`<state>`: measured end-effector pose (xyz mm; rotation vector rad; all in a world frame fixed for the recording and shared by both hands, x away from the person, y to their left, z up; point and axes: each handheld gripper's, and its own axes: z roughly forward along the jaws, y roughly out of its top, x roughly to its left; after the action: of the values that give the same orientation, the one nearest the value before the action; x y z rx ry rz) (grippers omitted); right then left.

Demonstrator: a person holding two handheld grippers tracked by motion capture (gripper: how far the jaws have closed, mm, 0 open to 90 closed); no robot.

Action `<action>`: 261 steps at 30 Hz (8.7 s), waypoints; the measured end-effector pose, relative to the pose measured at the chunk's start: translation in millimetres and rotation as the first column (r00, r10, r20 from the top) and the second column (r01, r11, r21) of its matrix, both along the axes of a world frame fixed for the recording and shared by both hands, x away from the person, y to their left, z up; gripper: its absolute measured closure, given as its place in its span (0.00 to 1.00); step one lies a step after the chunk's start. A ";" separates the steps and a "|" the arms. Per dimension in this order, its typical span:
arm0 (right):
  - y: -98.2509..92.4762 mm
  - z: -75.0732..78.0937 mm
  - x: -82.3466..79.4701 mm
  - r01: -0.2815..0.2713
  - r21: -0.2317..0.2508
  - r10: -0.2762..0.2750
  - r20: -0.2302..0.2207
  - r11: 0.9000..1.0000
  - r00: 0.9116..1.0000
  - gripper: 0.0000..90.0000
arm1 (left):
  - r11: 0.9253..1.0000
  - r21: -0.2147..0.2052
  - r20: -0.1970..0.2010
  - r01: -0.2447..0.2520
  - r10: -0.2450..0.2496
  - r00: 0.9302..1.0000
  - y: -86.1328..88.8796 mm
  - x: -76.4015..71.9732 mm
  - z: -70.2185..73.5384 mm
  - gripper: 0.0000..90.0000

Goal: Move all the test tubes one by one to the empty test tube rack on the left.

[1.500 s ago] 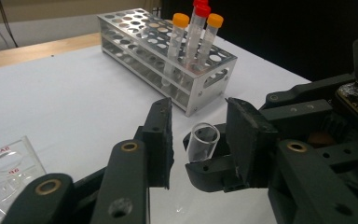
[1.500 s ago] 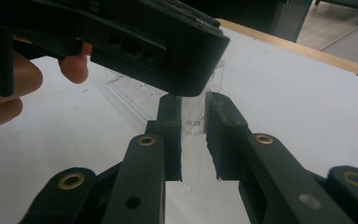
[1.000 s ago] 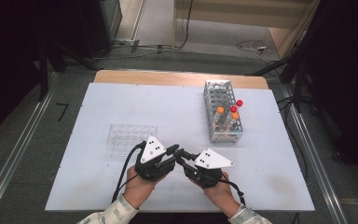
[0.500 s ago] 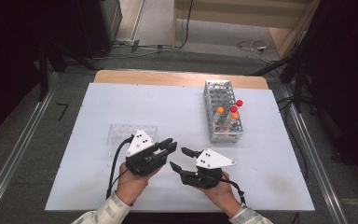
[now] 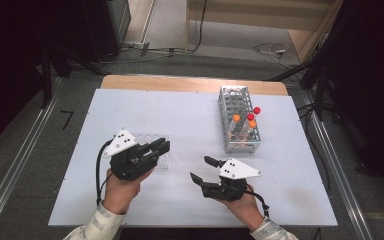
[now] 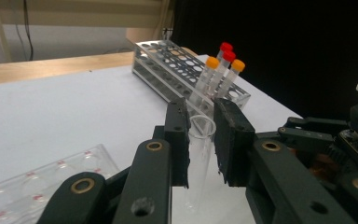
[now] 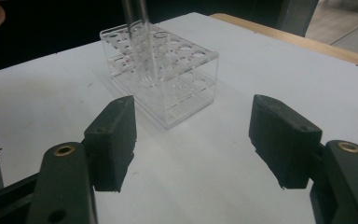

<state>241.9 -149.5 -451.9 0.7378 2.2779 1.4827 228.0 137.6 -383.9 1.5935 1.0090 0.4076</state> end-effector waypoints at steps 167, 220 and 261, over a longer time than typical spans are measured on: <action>-102.1 32.6 82.2 0.532 0.128 -0.544 0.087 0.837 0.835 0.79 | 0.951 0.182 0.002 -0.249 0.253 0.967 6.8 18.8 -38.8 0.24; 9.7 2.4 20.7 0.098 -0.010 -0.098 0.005 0.995 0.995 0.79 | 0.976 0.178 0.041 -0.123 0.117 0.992 -31.8 -2.6 -28.1 0.25; 35.9 2.3 -4.9 -0.070 -0.020 0.070 -0.019 0.997 0.997 0.51 | 0.980 0.193 0.031 0.049 -0.055 0.998 -50.8 -15.2 -27.9 0.78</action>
<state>237.0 -113.7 -449.6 0.6744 2.3516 1.4865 212.7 86.8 -411.8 1.7753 0.9207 0.5084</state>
